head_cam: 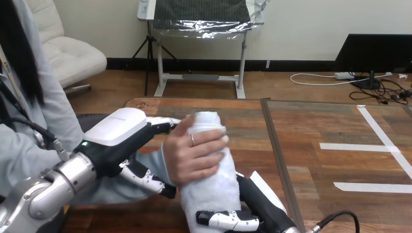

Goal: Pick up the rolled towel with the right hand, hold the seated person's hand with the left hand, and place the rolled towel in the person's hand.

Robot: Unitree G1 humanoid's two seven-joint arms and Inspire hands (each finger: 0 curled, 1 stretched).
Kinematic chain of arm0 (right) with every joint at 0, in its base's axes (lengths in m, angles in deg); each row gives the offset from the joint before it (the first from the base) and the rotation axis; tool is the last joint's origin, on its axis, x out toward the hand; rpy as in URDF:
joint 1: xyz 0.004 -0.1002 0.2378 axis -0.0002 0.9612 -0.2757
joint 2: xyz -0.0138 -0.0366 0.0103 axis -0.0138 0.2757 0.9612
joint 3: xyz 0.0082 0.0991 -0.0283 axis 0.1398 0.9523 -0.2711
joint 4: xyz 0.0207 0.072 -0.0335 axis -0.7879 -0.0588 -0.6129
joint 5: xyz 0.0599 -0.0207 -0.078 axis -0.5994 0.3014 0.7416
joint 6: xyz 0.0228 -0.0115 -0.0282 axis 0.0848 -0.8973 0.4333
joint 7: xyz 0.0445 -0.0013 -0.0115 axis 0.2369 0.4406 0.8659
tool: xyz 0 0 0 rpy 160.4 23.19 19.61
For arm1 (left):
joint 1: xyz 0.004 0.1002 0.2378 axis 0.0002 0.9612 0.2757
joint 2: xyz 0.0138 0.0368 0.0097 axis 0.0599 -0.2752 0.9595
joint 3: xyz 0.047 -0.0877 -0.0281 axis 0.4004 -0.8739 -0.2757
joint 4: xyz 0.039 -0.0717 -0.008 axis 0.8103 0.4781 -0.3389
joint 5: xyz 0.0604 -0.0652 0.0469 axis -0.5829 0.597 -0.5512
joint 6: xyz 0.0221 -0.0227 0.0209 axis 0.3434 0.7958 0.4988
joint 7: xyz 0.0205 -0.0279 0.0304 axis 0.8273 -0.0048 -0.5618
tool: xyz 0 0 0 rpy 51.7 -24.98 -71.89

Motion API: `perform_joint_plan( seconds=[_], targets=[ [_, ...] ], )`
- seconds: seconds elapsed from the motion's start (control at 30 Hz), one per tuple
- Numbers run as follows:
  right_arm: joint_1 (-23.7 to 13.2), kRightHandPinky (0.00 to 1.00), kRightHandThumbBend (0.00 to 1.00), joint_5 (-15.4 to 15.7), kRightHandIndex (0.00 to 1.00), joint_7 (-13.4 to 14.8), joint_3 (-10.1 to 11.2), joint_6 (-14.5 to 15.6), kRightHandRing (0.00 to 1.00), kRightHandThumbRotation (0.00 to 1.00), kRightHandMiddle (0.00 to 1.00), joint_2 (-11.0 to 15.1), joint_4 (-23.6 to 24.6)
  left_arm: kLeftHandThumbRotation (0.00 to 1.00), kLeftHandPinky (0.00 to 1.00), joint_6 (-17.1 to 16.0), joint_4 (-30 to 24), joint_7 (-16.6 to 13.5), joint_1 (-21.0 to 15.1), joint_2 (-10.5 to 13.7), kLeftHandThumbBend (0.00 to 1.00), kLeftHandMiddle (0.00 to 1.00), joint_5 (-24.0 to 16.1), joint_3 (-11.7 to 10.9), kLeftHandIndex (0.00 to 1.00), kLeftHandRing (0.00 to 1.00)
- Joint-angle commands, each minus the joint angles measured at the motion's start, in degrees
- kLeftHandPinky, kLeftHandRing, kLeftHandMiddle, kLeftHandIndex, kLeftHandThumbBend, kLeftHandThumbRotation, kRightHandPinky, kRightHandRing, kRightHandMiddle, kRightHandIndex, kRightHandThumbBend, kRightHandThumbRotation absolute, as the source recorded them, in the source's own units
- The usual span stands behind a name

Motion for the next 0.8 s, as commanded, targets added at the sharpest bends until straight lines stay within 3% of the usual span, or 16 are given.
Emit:
perform_joint_plan(
  seconds=[0.0, 0.43, 0.77],
  targets=[
    [-0.7, 0.99, 1.0, 0.5, 1.0, -1.9, -1.8, 1.7, 0.99, 0.91, 0.99, 0.9, 2.8, 0.35, 0.88, 0.5, -2.8, 0.6, -0.2, -1.1, 1.0, 0.93, 1.7, -1.0, 0.95, 0.92],
    [-0.2, 1.0, 1.0, -0.1, 1.0, -4.0, -1.9, 3.6, 1.0, 0.97, 1.0, 2.1, 4.7, 0.4, 0.9, 1.9, -3.8, 2.1, 1.2, -1.7, 1.0, 0.97, 2.5, -0.7, 1.0, 0.95],
    [0.0, 1.0, 1.0, 0.8, 1.0, -4.0, -2.4, 5.0, 1.0, 0.98, 1.0, 2.8, 5.7, 0.43, 0.91, 2.1, -4.0, 2.1, 2.1, -2.1, 1.0, 0.98, 2.7, -0.6, 1.0, 0.96]
  ],
)
